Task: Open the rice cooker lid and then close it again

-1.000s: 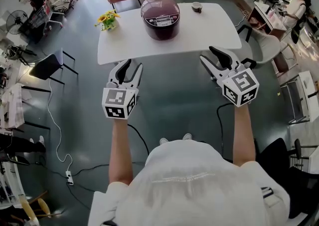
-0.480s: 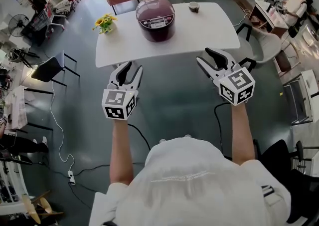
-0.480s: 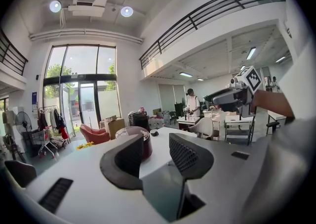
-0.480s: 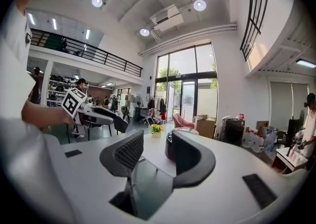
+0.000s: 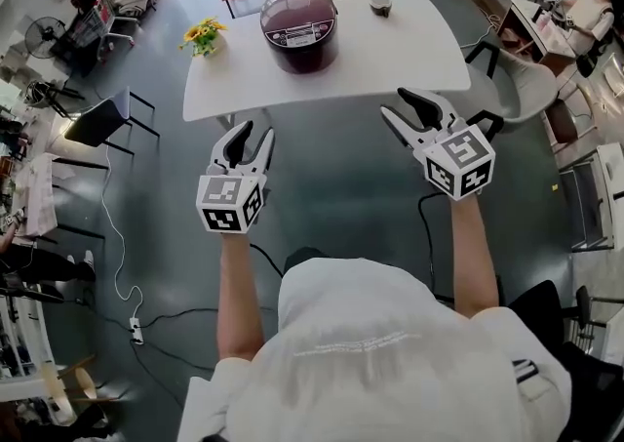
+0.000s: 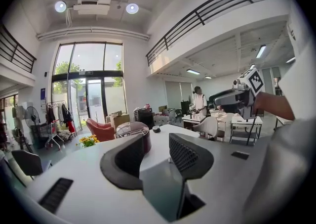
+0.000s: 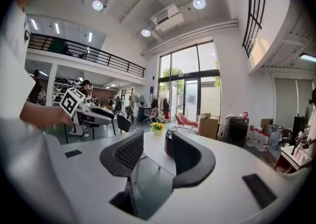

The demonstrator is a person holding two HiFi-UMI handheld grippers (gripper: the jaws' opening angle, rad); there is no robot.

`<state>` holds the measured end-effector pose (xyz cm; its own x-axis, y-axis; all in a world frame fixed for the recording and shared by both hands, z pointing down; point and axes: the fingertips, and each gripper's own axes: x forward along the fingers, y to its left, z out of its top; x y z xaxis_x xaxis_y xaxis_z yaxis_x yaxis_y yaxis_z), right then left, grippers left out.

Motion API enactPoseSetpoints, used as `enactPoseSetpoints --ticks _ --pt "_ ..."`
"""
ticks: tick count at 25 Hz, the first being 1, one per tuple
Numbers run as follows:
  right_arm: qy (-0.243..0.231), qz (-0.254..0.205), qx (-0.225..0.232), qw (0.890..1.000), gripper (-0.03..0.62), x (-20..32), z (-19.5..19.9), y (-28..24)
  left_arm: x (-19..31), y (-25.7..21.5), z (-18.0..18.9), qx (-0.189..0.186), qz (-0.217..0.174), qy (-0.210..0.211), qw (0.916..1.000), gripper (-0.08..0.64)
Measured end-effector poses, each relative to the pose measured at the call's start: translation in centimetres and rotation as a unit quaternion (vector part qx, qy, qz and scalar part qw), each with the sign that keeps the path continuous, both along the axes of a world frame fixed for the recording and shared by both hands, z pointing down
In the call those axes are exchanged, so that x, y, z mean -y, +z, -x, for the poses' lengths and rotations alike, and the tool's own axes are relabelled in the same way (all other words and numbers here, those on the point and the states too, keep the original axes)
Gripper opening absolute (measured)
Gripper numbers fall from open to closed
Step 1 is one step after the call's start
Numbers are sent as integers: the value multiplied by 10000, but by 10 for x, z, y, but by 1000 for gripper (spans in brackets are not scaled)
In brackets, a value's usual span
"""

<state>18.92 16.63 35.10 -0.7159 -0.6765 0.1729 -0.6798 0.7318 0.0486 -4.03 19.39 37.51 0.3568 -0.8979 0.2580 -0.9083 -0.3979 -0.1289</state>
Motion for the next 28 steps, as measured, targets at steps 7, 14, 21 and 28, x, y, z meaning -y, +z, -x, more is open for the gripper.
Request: enactPoseSetpoints --ticks 7,14,21,28 --pt "128 102 97 9998 184 4 -17 6 5 9 -16 58 112 32 9999 175" --pt "212 63 42 9997 183 12 -19 8 24 12 -19 81 90 109 9999 170" --pt "333 73 -110 9994 183 45 -20 14 69 21 -20 -21 86 237 9997 170" --pt "405 170 -215 9988 181 99 4 22 126 29 0 -44 153 357 9992 170"
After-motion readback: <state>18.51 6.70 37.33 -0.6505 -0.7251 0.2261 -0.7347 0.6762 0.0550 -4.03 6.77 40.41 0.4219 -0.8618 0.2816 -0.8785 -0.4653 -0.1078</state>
